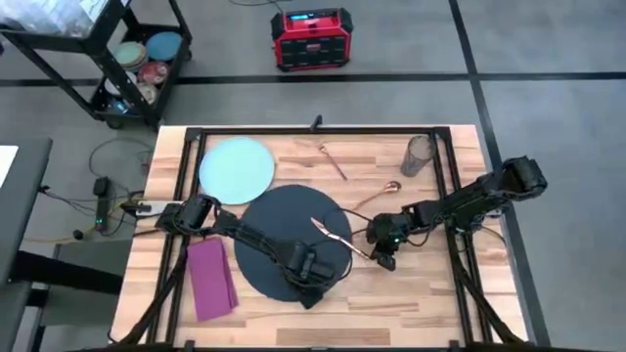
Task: Set table place
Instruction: Put the brown table knife on the blue table mat
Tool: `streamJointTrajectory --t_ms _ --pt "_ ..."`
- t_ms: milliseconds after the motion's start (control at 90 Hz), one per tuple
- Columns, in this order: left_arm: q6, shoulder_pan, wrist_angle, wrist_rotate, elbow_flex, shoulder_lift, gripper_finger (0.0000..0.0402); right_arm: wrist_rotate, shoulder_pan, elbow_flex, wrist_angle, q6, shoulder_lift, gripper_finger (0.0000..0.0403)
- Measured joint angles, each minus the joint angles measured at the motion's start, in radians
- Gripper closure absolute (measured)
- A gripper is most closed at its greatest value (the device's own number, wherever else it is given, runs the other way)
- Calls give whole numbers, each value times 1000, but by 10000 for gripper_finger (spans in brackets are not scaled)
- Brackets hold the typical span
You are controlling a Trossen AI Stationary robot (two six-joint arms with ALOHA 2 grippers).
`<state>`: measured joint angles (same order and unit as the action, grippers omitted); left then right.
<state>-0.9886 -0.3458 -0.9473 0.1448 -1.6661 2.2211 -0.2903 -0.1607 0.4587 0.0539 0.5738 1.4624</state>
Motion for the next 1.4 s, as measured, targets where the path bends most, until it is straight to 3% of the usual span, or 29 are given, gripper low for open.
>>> streamJointTrajectory --t_ms 867,1200,1400 --pt "-3 12 96 -4 1 0 401 -54 58 46 6 -51 46 403" --pt "13 13 113 -9 0 0 401 -25 58 45 -99 -51 -92 403" --pt "29 27 124 -1 1 0 401 23 65 45 -154 -72 -99 403"
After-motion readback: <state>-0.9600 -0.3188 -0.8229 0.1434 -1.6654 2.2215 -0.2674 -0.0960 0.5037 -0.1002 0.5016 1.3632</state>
